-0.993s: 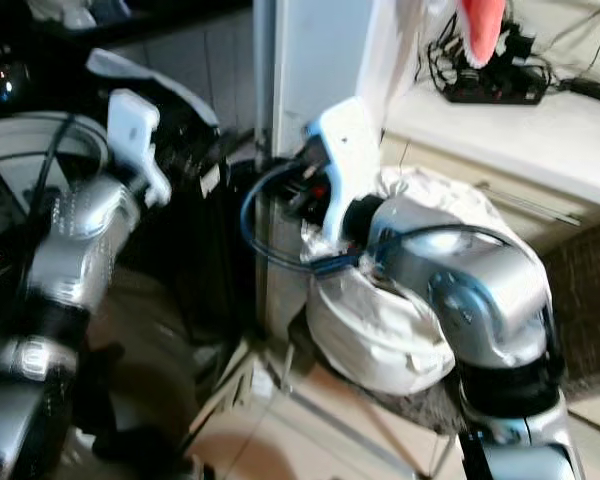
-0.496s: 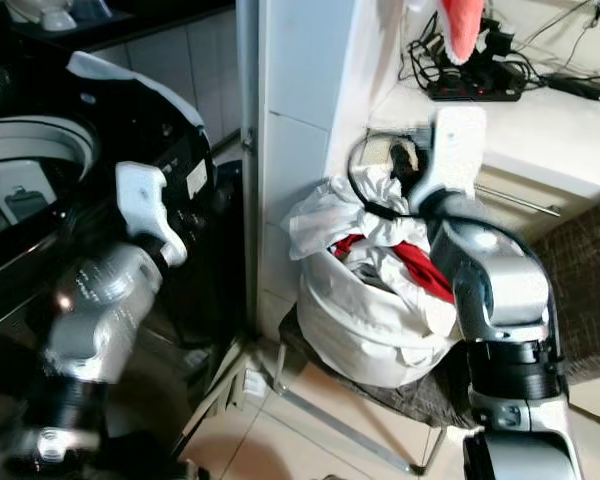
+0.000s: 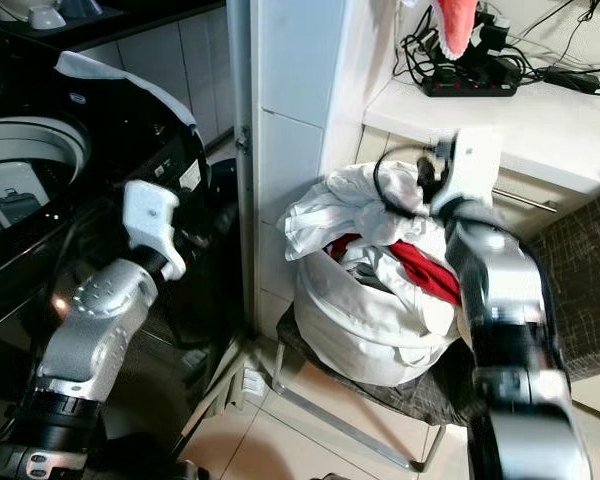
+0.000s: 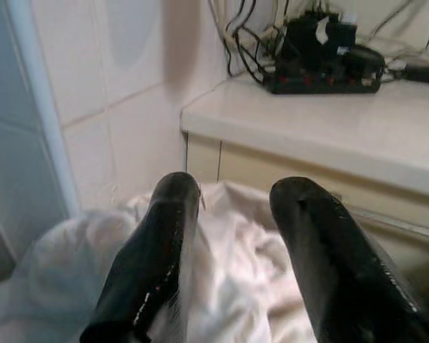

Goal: Clothes washing

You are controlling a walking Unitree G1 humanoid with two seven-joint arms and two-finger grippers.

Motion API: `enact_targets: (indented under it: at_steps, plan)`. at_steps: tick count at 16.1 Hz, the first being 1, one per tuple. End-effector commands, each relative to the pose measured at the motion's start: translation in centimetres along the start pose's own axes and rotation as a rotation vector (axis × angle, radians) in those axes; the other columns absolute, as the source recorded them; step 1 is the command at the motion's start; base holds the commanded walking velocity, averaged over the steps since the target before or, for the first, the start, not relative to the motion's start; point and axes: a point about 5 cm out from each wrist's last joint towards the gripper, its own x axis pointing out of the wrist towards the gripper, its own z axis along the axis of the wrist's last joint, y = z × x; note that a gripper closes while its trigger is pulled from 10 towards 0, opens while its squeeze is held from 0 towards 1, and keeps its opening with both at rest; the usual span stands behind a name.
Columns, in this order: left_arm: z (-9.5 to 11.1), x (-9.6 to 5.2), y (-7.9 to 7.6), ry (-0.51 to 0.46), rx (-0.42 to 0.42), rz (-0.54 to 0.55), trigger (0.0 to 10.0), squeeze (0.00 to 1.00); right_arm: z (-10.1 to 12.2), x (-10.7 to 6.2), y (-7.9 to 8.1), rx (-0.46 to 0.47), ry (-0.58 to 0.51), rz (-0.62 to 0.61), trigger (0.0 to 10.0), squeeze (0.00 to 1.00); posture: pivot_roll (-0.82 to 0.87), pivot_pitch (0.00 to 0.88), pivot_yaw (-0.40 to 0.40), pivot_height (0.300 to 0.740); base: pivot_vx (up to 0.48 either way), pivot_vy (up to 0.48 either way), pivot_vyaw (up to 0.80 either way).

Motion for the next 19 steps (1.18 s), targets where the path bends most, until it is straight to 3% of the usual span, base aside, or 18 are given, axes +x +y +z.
enact_targets:
  at_steps: [1, 8, 12, 14, 16, 18, 19]
  plan:
    - [-0.3, 0.1, -0.2, 0.025, 0.013, -0.027, 10.0, 0.00, 0.2, 0.3, -0.8, 0.002, -0.010, -0.016, 10.0, 1.00, -0.01, 0.000, -0.046, 0.740, 0.000, 0.000, 0.00]
    - [0.0, -0.2, 0.1, 0.049, 0.067, -0.016, 10.0, 0.00, 0.2, 1.3, -1.6, -0.002, -0.023, -0.003, 10.0, 1.00, -0.01, 0.000, -0.056, 0.740, 0.000, 0.000, 0.00]
    - [0.2, -0.1, -0.3, 0.036, 0.056, -0.024, 10.0, 0.00, 0.3, 1.7, -2.1, -0.005, -0.024, 0.016, 10.0, 1.00, 0.00, 0.000, -0.069, 0.740, 0.000, 0.000, 0.00]
    - [0.7, -0.6, -1.7, 0.002, 0.011, -0.159, 10.0, 0.00, 0.2, 2.6, -2.7, 0.035, 0.024, 0.025, 10.0, 1.00, 0.01, 0.000, -0.060, 0.740, 0.000, 0.000, 0.00]
    - [1.3, -1.2, -3.0, -0.034, 0.029, -0.294, 10.0, 0.00, 0.2, 3.0, -2.8, -0.013, 0.067, 0.052, 10.0, 1.00, 0.01, 0.000, -0.052, 0.740, 0.000, 0.000, 0.00]
    - [1.6, -1.4, -3.7, -0.047, 0.046, -0.377, 10.0, 0.00, -2.2, 3.0, -2.2, -0.008, 0.232, 0.116, 10.0, 1.00, 0.02, 0.000, -0.051, 0.740, 0.000, 0.000, 0.00]
    - [1.6, -1.7, -4.1, -0.041, 0.056, -0.416, 10.0, 0.00, -3.7, 2.7, -2.3, -0.035, 0.309, 0.096, 10.0, 0.00, 0.02, 0.000, -0.054, 0.740, 0.000, 0.000, 0.00]
